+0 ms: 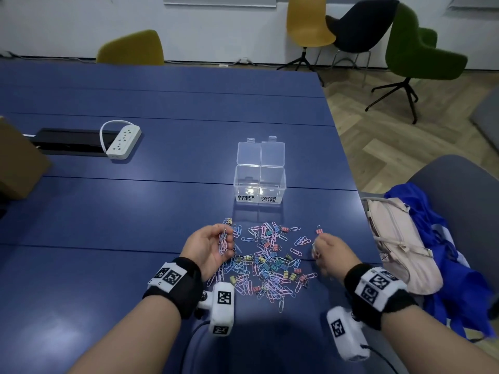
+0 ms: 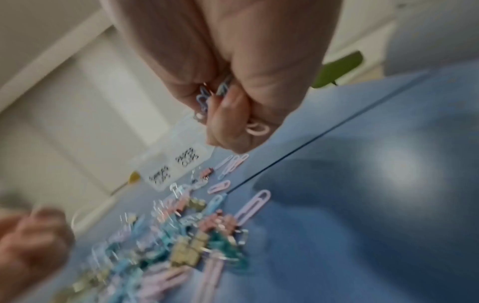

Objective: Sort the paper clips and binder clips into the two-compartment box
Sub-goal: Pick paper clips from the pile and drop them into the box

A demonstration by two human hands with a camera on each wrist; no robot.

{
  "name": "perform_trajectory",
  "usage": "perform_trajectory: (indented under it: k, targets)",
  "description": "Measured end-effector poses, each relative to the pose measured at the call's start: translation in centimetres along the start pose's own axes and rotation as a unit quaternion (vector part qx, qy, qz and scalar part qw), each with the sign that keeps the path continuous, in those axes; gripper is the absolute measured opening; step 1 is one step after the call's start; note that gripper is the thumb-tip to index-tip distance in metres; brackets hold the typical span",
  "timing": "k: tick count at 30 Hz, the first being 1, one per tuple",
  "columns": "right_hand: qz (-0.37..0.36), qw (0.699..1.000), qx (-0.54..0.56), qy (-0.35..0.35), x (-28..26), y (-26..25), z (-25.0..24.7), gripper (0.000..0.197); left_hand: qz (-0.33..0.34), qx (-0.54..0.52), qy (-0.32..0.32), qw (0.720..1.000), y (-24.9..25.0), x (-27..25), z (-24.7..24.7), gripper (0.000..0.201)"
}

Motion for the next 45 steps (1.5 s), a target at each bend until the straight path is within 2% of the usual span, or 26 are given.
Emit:
perform_trajectory:
  k: [2, 5, 7, 9, 11, 12, 13, 15, 17, 19, 22, 24, 26, 28, 29, 31, 33, 35, 36, 37, 38, 41, 42, 45]
  targets:
    - [0.061, 0.983, 0.174, 0.002, -0.2, 0.4, -0.1, 0.03, -0.018, -0.003, 0.019, 1.0, -0.5, 0.2, 0.0, 0.03]
    - [0.089, 0.957, 0.275, -0.038, -0.7, 0.9, 0.4, 0.025, -0.04, 0.039, 0.044, 0.997, -1.4, 0.4, 0.2, 0.034]
    - [0.101, 0.933, 0.338, -0.074, -1.3, 1.0, 0.7, 0.022, -0.044, 0.067, 0.037, 0.996, -1.6, 0.1, 0.5, 0.031]
    - [0.103, 0.906, 0.394, -0.117, -1.9, 1.2, 1.0, 0.019, -0.026, 0.111, 0.017, 0.993, -1.6, -0.5, 0.7, 0.026]
    - [0.112, 0.879, 0.438, -0.153, -2.4, 1.4, 1.5, 0.017, 0.012, 0.215, -0.007, 0.976, -1.6, -1.2, 0.8, 0.027]
    - [0.118, 0.873, 0.446, -0.161, -2.5, 1.4, 1.8, 0.019, 0.046, 0.306, -0.018, 0.951, -1.5, -1.5, 0.9, 0.027]
    - [0.123, 0.876, 0.436, -0.163, -2.6, 1.4, 2.1, 0.023, 0.089, 0.41, -0.024, 0.908, -1.4, -1.8, 0.8, 0.025]
    - [0.11, 0.912, 0.365, -0.151, -2.8, 1.3, 2.7, 0.027, 0.163, 0.577, -0.035, 0.799, -1.2, -2.2, 0.9, 0.02]
    - [0.091, 0.94, 0.297, -0.141, -3.0, 1.2, 3.4, 0.024, 0.183, 0.676, -0.062, 0.711, -1.6, -2.6, 0.9, 0.032]
    - [0.097, 0.944, 0.283, -0.138, -3.2, 1.0, 3.6, 0.024, 0.187, 0.742, -0.09, 0.638, -2.2, -2.7, 0.7, 0.046]
    - [0.109, 0.942, 0.288, -0.133, -3.2, 0.8, 3.4, 0.026, 0.206, 0.801, -0.107, 0.551, -2.7, -2.4, 0.7, 0.05]
    - [0.093, 0.952, 0.257, -0.137, -3.2, 0.7, 3.4, 0.03, 0.218, 0.813, -0.116, 0.527, -3.0, -2.2, 1.0, 0.046]
    - [0.049, 0.976, 0.167, -0.132, -3.0, 0.7, 3.7, 0.026, 0.228, 0.814, -0.119, 0.521, -3.0, -2.1, 1.4, 0.04]
    - [-0.035, 0.992, -0.024, -0.119, -3.3, 0.4, 3.9, 0.025, 0.233, 0.814, -0.12, 0.518, -2.9, -2.1, 1.9, 0.033]
    - [-0.09, 0.98, -0.137, -0.11, -3.4, 0.3, 3.9, 0.026, 0.236, 0.814, -0.12, 0.517, -2.9, -2.0, 2.0, 0.029]
    - [-0.173, 0.932, -0.298, -0.114, -4.0, 0.2, 4.5, 0.02, 0.246, 0.816, -0.121, 0.51, -2.9, -1.9, 2.4, 0.022]
    - [-0.191, 0.898, -0.374, -0.127, -4.6, 0.1, 5.1, 0.005, 0.252, 0.822, -0.121, 0.497, -3.0, -1.7, 2.7, 0.02]
    - [-0.197, 0.87, -0.433, -0.133, -5.1, 0.0, 5.7, 0.019, 0.255, 0.822, -0.121, 0.495, -3.0, -1.5, 2.9, 0.019]
    - [-0.199, 0.861, -0.449, -0.131, -5.0, 0.0, 6.0, 0.022, 0.259, 0.816, -0.119, 0.502, -2.9, -1.5, 2.9, 0.019]
    - [-0.202, 0.854, -0.463, -0.125, -5.0, -0.1, 6.3, 0.024, 0.262, 0.805, -0.114, 0.52, -2.7, -1.4, 2.9, 0.019]
    - [-0.202, 0.848, -0.476, -0.117, -4.9, -0.1, 6.5, 0.026, 0.262, 0.785, -0.105, 0.552, -2.5, -1.3, 2.8, 0.018]
    - [-0.213, 0.829, -0.506, -0.104, -4.7, -0.1, 6.9, 0.028, 0.235, 0.683, -0.064, 0.688, -1.6, -0.8, 2.2, 0.017]
    - [-0.215, 0.825, -0.512, -0.104, -4.6, -0.1, 7.0, 0.028, 0.226, 0.653, -0.052, 0.721, -1.2, -0.7, 2.0, 0.018]
    - [-0.219, 0.818, -0.523, -0.101, -4.5, -0.2, 7.1, 0.028, 0.205, 0.587, -0.033, 0.783, -0.2, -0.4, 1.7, 0.019]
Point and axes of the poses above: each hand's wrist, its own x-axis towards the middle knuckle, its own z-axis out of the palm, y = z × x, the point moved 3 cm from there along x, towards the middle knuckle, and after that the axes turned 8 degrees about y, right-handed, at the moved point
